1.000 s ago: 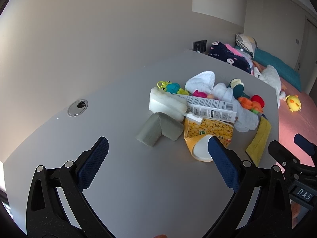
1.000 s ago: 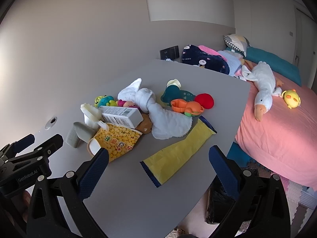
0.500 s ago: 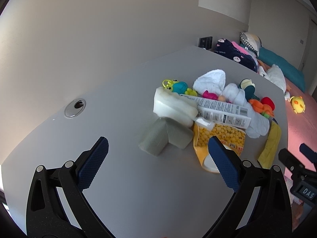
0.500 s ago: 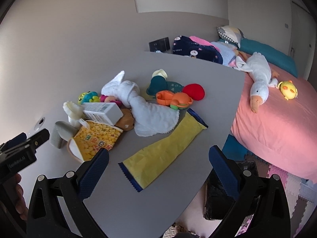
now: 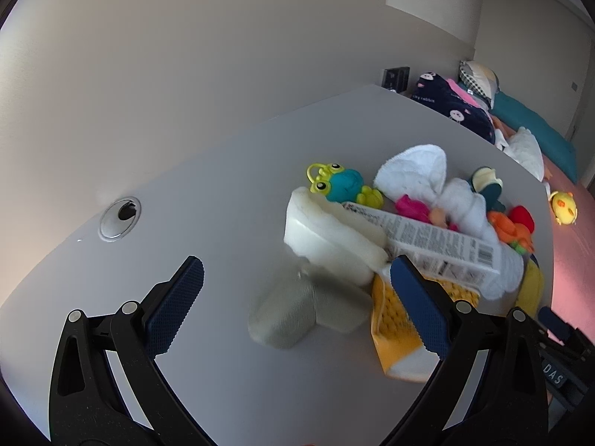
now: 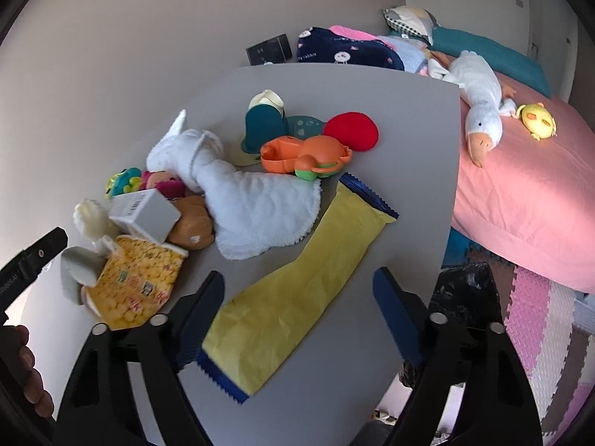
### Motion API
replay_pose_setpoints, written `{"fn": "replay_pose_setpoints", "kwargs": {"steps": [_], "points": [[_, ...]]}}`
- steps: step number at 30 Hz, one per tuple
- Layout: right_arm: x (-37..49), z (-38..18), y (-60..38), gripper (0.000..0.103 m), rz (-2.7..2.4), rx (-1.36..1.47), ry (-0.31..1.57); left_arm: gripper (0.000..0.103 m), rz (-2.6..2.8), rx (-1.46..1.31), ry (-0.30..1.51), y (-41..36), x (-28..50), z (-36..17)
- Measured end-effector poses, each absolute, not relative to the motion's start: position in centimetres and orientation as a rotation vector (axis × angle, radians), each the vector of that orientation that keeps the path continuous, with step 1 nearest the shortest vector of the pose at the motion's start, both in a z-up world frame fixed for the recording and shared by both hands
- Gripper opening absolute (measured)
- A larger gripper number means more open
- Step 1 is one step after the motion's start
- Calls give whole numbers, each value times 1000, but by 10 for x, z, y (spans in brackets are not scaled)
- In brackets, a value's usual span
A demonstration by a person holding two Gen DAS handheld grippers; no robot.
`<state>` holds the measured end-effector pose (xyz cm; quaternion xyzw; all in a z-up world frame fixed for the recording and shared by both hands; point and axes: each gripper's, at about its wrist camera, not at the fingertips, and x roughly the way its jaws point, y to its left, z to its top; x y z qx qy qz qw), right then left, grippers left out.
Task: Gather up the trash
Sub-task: 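Close the right gripper on the yellow strip wrapper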
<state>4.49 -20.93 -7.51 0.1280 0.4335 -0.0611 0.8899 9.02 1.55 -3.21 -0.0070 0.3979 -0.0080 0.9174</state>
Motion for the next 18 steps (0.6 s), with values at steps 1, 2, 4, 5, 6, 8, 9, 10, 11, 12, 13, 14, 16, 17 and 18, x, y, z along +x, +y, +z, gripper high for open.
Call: {"fn": "replay_pose_setpoints", "kwargs": {"steps": [1, 2, 4, 5, 6, 8, 9, 10, 11, 12, 13, 14, 16, 17, 18], "points": [[47, -75, -209, 74, -136, 253, 895, 97, -16, -22, 826, 16, 95, -34], [50, -76, -208, 72, -139, 244, 893, 97, -16, -31, 836, 17, 100, -36], [53, -76, -208, 63, -144, 231, 890, 97, -18, -48, 853, 17, 109, -40], [54, -76, -208, 60, -148, 222, 888, 97, -22, -63, 866, 18, 115, -43], [55, -76, -207, 56, -152, 209, 885, 97, -26, -72, 872, 19, 119, -44], [56, -77, -208, 48, -156, 198, 881, 97, -32, -85, 878, 19, 127, -46], [57, -77, -209, 43, -159, 195, 877, 97, -31, -86, 878, 19, 129, -46], [57, -77, -211, 37, -160, 197, 874, 97, -30, -88, 877, 19, 132, -47], [56, -77, -212, 35, -160, 200, 873, 97, -29, -91, 875, 19, 134, -47], [56, -77, -215, 32, -156, 207, 871, 97, -27, -92, 874, 20, 136, -47], [56, -76, -216, 30, -154, 210, 871, 96, -24, -93, 874, 21, 137, -47], [56, -76, -217, 30, -152, 210, 871, 95, -23, -98, 875, 22, 139, -48], [56, -76, -219, 27, -146, 212, 870, 83, -31, -130, 890, 26, 143, -52], [57, -76, -219, 27, -144, 214, 870, 79, -42, -164, 910, 30, 146, -55], [56, -76, -219, 26, -140, 213, 871, 68, -52, -194, 922, 32, 148, -58]]}}
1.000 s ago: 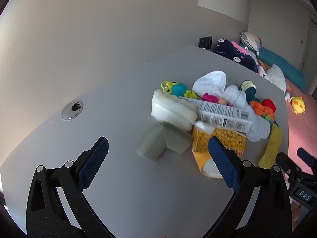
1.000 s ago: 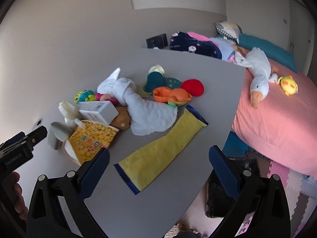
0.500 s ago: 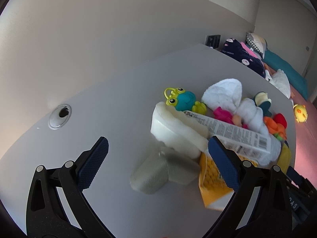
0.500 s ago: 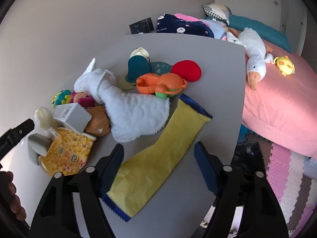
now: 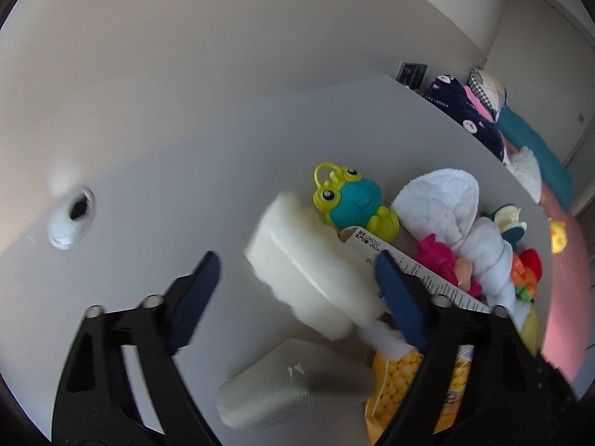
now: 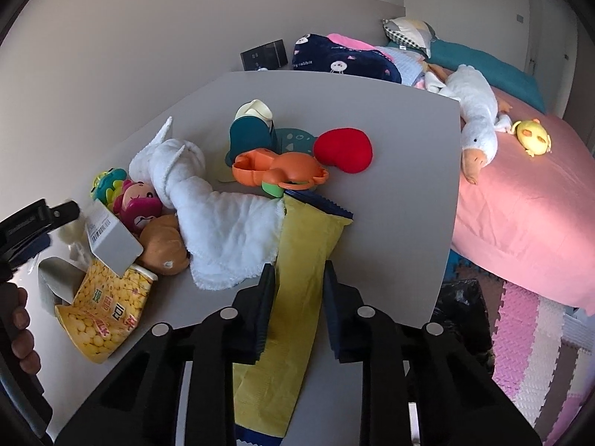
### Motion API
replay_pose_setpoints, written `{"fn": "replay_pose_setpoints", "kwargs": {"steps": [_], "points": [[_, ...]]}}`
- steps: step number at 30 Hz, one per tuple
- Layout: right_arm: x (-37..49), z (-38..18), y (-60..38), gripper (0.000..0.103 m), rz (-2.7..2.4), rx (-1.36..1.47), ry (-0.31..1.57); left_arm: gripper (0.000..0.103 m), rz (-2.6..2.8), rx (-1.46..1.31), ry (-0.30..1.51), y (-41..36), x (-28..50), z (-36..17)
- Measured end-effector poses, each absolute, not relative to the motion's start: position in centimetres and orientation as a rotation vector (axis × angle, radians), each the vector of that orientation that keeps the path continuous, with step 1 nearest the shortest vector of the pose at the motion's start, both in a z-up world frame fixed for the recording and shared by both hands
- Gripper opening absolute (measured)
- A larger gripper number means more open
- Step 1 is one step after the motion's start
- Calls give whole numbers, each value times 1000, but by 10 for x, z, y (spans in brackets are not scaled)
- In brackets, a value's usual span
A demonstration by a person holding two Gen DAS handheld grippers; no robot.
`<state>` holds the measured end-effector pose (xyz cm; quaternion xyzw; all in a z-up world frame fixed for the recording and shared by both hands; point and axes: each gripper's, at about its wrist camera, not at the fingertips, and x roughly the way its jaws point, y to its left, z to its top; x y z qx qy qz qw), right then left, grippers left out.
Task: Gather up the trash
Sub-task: 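Close the right gripper on the yellow strip wrapper, then carry the yellow wrapper to the black bin and open the right gripper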
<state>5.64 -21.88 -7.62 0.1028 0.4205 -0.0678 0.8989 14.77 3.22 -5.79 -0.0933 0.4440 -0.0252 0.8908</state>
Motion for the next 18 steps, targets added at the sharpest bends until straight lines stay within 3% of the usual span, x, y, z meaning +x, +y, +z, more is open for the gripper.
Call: {"fn": "replay_pose_setpoints", "kwargs": {"steps": [1, 2, 3, 7, 18], "points": [[56, -76, -219, 24, -137, 216, 870, 58, -60, -225, 935, 35, 149, -61], [55, -76, -220, 24, -133, 221, 871, 56, -64, -261, 940, 39, 149, -63], [55, -76, -220, 23, -131, 223, 871, 46, -57, -302, 944, 44, 149, -65], [54, -74, -221, 20, -124, 222, 872, 27, -39, -335, 927, 53, 143, -63], [33, -55, -221, 17, -119, 217, 831, 25, -36, -237, 787, 51, 108, -16]]}}
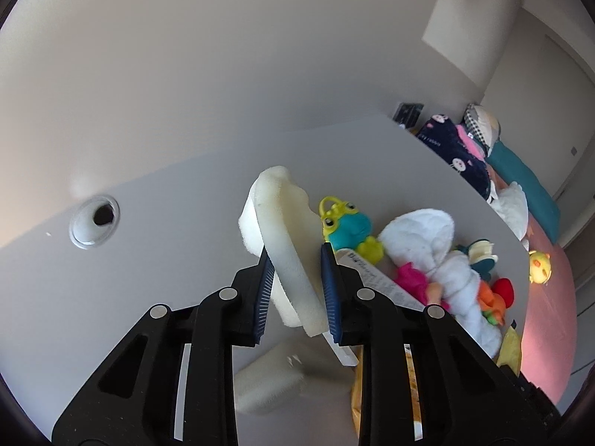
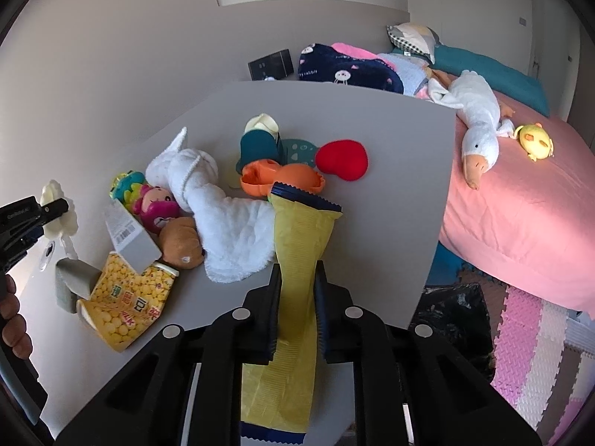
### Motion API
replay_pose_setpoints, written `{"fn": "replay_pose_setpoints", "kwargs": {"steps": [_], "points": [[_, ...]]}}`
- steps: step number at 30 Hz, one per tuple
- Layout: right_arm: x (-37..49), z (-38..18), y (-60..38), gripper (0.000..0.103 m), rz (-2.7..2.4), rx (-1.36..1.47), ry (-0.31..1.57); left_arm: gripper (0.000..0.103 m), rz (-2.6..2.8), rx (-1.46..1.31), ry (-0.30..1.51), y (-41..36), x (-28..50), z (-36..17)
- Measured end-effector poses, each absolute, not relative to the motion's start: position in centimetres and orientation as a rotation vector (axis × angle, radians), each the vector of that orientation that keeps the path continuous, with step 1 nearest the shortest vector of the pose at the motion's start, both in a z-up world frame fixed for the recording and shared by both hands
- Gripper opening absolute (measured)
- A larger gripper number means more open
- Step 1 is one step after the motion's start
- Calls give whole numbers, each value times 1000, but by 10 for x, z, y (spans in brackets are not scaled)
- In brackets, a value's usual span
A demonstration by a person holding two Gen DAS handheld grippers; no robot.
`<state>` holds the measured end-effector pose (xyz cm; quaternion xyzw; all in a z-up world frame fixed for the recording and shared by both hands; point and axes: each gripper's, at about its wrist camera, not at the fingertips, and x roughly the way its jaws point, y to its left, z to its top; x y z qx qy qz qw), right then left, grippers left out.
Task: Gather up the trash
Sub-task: 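Carry the yellow wrapper to the black bin and open the right gripper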
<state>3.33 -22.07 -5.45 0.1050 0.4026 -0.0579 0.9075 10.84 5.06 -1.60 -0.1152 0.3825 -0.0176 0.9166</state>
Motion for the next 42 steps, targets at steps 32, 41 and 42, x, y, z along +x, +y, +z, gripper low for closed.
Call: {"fn": "replay_pose_setpoints", "kwargs": {"steps": [32, 41, 42], "points": [[-64, -13, -325, 17, -301, 283, 730, 25, -377, -36, 774, -125, 37, 10], [-78, -19, -361, 17, -365, 315, 735, 25, -475, 35, 800, -182, 23, 0], [-80, -20, -368, 17, -376, 321, 736, 25, -493, 47, 804, -192, 22, -2]]}}
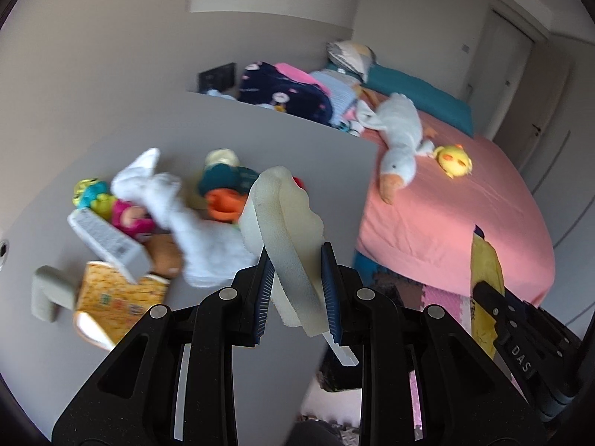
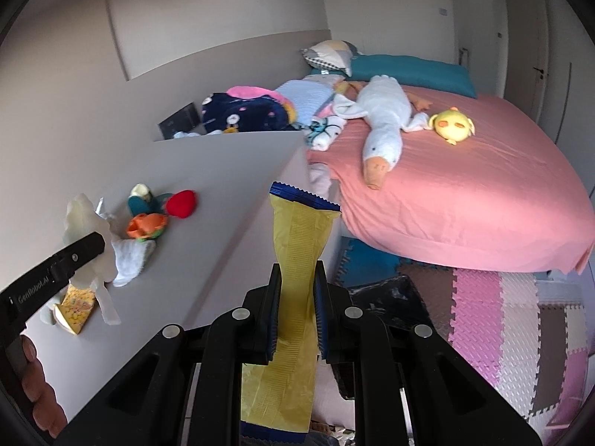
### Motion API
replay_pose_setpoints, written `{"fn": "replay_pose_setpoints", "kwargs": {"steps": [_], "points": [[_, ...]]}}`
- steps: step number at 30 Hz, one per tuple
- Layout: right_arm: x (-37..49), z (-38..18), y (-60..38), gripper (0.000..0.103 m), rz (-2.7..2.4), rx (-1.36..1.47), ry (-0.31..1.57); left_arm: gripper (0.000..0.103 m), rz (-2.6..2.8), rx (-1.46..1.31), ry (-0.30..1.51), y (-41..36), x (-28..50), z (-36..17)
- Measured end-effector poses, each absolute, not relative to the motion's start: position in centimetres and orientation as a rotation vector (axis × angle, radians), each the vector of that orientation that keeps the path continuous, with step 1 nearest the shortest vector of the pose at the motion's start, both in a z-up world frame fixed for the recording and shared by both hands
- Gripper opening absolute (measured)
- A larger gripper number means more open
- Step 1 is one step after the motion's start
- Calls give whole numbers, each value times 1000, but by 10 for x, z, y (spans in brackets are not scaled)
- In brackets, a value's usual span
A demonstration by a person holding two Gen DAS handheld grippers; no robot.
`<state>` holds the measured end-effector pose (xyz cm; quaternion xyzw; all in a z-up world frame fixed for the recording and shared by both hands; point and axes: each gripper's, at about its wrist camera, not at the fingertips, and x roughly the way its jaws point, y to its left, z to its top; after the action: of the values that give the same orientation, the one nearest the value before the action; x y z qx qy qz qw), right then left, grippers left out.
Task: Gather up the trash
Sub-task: 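Carry the yellow wrapper to the black bin and open the right gripper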
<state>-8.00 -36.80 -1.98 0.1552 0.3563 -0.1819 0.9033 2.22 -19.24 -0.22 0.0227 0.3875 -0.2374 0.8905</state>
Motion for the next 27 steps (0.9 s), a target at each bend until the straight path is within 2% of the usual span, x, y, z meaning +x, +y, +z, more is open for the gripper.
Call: {"fn": "replay_pose_setpoints", "kwargs": {"steps": [12, 14, 15, 16, 17, 18, 19, 27], "points": [[-96, -33, -441, 17, -505, 380, 755, 25, -642, 186, 846, -281, 9, -23], [-96, -35, -453, 17, -523, 387, 757, 29, -669, 205, 857, -294, 11, -26], [-95, -35, -460, 23, -533, 383, 764, 37, -690, 216, 864, -304, 12, -27], [-93, -36, -466, 39, -556, 375, 771, 61, -698, 228, 868, -311, 13, -27], [-92, -36, -470, 48, -578, 367, 766, 72, -707, 244, 865, -318, 13, -28], [-93, -35, -477, 60, -607, 359, 758, 88, -706, 271, 833, -329, 13, -27], [-93, -35, -484, 61, -631, 358, 755, 91, -696, 288, 812, -335, 11, -26], [-99, -40, -511, 61, -665, 400, 747, 91, -697, 326, 814, -360, 18, -28]]}}
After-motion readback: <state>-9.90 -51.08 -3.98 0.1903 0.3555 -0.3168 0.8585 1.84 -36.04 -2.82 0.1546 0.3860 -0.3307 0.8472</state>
